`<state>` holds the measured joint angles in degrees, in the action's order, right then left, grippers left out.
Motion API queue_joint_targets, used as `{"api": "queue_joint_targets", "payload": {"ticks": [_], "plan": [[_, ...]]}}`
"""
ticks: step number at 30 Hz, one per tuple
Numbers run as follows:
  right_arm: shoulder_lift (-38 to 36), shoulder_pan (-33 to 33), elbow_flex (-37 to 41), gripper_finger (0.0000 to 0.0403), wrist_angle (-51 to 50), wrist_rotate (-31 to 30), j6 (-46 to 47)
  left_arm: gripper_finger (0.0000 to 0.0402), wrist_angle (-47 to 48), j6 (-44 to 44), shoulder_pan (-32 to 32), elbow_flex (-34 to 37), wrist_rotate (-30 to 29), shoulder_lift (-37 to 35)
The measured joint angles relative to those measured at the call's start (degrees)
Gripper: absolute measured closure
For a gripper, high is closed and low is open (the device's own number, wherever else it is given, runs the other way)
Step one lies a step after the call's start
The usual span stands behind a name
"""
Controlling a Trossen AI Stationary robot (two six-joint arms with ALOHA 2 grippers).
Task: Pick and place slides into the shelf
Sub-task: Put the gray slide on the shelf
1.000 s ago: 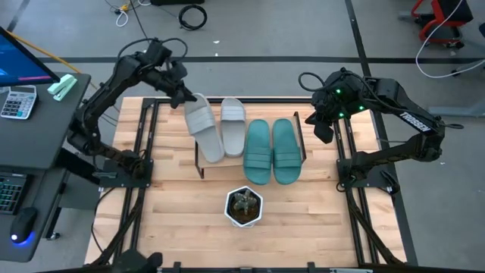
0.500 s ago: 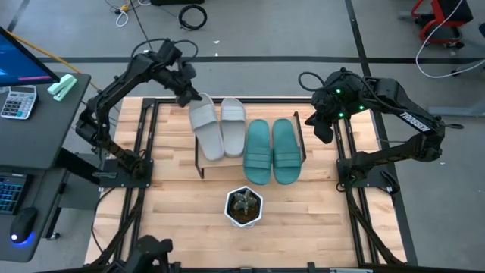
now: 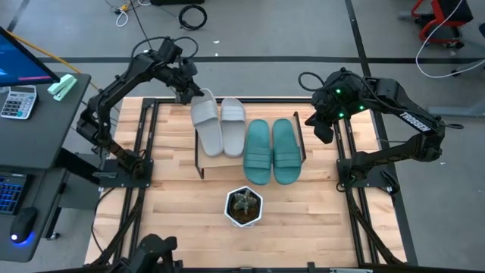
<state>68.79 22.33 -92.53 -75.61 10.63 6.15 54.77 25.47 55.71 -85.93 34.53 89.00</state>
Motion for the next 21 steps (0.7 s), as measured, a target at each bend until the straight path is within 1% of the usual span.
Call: {"api": "queue_joint_targets", "payload": {"ticks": [13,21], "plan": [[0.00,0.00,0.00,0.0392,-0.22,0.19,0.33,0.0370,-0.07,1.53,-2.90,-0.02,0.00,7.15],[0.00,0.00,0.00,0.0392,-0.21,0.20,0.33,0.0368,-0.60,2.18,-4.14,0.00,0.08,7.99]]}}
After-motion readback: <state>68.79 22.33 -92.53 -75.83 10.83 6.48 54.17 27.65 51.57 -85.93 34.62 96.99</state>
